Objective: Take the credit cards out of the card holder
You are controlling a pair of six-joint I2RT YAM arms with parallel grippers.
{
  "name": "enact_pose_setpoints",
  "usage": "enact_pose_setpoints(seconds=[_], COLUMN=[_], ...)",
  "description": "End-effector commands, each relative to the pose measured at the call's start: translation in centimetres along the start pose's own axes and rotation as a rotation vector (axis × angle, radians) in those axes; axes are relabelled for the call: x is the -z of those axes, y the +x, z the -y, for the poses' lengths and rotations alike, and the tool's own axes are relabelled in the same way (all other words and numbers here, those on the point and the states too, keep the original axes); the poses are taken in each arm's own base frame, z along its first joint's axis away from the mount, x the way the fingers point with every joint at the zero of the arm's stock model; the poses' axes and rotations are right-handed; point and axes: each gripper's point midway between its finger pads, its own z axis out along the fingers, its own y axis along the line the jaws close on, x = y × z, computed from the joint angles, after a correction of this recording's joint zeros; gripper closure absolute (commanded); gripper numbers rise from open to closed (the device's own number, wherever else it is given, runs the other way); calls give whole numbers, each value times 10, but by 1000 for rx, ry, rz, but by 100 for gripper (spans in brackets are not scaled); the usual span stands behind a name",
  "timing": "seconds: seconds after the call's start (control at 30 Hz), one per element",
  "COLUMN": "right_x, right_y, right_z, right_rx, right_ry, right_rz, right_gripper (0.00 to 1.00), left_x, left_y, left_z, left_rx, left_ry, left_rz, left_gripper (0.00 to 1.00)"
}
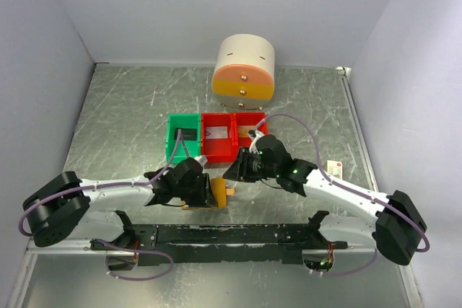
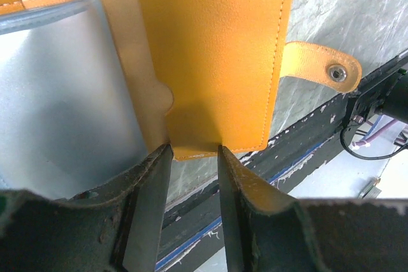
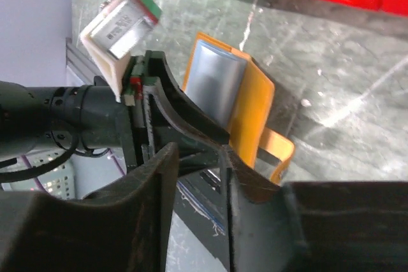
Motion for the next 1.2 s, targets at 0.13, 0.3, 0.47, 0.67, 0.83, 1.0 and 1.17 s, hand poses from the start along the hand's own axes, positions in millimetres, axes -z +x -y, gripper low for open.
enact_pose_setpoints(seconds=[0.13, 0.3, 0.47, 0.67, 0.83, 1.0, 1.17], right_x=[-40, -55, -60, -65, -56, -55, -56], right_y=[19, 25, 49, 74, 74, 80, 83], right_z=[-15, 12, 19, 68, 71, 78, 71], right_rx=[14, -25, -27, -39, -35, -8, -30], right_ry=[-15, 94, 30, 235, 252, 283, 237], right_rz=[-89, -68, -142, -205, -196, -233, -238], right_gripper=[77, 87, 84, 86, 85, 85, 85], left_x=[4, 10, 17, 28, 59, 67, 56], left_y=[-8, -7, -6, -14, -38, -50, -39], left_z=[0, -2, -2, 9, 11, -10, -21], left_rx=[-16, -12, 0, -23, -131, -136, -77], left_ry=[-8, -8, 15, 17, -57, -147, -139], left_rz=[50, 60, 76, 98, 187, 185, 139], left_gripper=[53, 52, 50, 49, 39, 34, 35])
